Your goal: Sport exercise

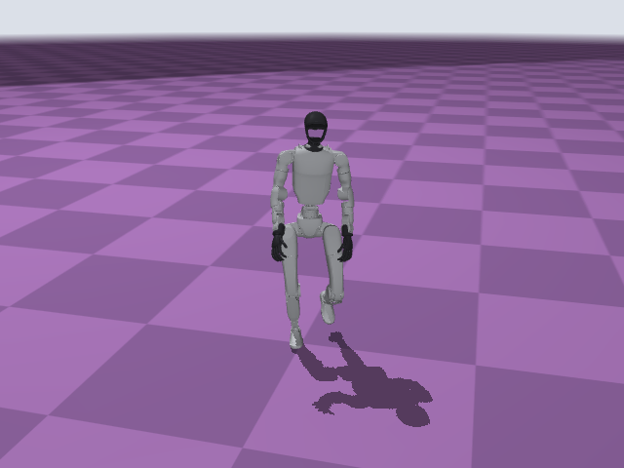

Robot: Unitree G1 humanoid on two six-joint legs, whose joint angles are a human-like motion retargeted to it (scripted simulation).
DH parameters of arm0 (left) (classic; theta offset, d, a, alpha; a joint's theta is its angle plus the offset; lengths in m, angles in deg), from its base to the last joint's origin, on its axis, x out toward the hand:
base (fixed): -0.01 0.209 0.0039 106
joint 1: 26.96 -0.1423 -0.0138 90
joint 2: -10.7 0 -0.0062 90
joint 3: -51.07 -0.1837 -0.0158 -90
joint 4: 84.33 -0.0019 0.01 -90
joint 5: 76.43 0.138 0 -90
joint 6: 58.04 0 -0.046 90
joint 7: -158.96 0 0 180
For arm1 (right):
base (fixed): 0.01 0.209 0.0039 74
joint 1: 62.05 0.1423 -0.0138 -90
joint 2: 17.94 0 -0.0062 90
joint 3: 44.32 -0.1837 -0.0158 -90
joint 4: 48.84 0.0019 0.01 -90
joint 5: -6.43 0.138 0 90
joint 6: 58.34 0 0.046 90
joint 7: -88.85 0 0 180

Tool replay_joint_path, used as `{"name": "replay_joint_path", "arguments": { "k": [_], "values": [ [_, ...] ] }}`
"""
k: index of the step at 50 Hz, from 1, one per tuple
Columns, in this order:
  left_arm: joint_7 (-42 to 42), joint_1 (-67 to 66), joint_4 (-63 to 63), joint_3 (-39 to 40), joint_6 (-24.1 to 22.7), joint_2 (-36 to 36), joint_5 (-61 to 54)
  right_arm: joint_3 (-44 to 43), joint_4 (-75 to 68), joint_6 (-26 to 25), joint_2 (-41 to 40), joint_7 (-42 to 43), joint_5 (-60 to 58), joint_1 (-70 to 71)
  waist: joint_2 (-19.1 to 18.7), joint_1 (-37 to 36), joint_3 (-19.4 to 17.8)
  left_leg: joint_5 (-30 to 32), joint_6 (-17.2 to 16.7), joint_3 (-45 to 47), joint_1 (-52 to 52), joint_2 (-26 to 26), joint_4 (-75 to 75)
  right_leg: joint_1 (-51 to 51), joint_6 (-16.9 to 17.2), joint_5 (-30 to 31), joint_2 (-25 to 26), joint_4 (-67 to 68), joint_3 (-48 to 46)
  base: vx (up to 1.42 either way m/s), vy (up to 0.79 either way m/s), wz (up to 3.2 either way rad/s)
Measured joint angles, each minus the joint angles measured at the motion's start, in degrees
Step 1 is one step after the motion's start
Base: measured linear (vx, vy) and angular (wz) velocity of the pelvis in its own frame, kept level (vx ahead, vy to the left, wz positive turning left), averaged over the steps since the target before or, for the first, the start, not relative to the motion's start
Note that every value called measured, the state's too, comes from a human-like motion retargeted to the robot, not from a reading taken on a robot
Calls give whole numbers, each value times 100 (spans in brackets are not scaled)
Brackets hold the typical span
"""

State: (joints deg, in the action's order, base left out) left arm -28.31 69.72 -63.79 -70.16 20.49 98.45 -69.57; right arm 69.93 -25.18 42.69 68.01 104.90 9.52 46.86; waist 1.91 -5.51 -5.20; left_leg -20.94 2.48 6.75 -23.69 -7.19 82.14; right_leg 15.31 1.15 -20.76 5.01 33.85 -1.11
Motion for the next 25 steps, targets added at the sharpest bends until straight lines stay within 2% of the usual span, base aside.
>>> {"name": "replay_joint_path", "arguments": {
  "k": [5, 10, 13, 16, 18, 22, 23, 25],
  "values": [
    [10, -402, -147, 163, -30, 58, 3, -20, 677, 162, 102, 210, 108, 681, 212, -234, 7, -232, 41, 347, -838, 133, -1675, -751, 170, -116, -138, -550, 168, 0, 0, 0],
    [-100, -587, -221, 307, -61, 20, -32, -82, 1066, 328, 119, 372, 93, 1168, 438, -246, 125, 186, -143, 443, -751, 881, -5212, -1239, 304, -347, -522, -835, 88, -1, 1, 19],
    [-143, -606, -252, 311, -52, -23, -77, -39, 1103, 336, 79, 329, 55, 1185, 514, -209, 232, 229, -70, 394, -657, 1150, -5898, -1285, 355, -617, -671, -358, 51, 0, 1, 6],
    [-184, -449, -294, 270, -26, -37, -137, 48, 921, 277, -23, 162, 20, 1066, 738, -166, 286, 406, 107, 431, -476, 1461, -5855, -1256, 511, -697, -961, 427, 97, 2, 3, 13],
    [-241, -285, -288, 236, -6, -43, -204, 131, 690, 214, -120, -3, 0, 890, 920, -128, 299, 413, 247, 448, -354, 1688, -5671, -1141, 723, -401, -1202, 1176, 128, 2, 5, 28],
    [-413, 209, -65, 244, -13, -7, -393, 301, 151, 58, -302, -415, -22, 461, 1192, -12, 258, 241, 497, 381, 100, 2118, -5693, -474, 1175, 1022, -1671, 3143, 166, 0, 5, 27],
    [-467, 358, 25, 256, -23, 16, -443, 326, 35, 17, -324, -502, -39, 345, 1210, 28, 233, 182, 536, 338, 260, 2181, -5764, -272, 1190, 1261, -1757, 3577, 157, -1, 5, 22],
    [-596, 629, 216, 290, -58, 51, -548, 363, -158, -57, -346, -605, -91, 60, 1227, 134, 181, 35, 581, 256, 581, 2277, -5844, 102, 1102, 1338, -1938, 4275, 111, -1, 5, 25]
  ]
}}
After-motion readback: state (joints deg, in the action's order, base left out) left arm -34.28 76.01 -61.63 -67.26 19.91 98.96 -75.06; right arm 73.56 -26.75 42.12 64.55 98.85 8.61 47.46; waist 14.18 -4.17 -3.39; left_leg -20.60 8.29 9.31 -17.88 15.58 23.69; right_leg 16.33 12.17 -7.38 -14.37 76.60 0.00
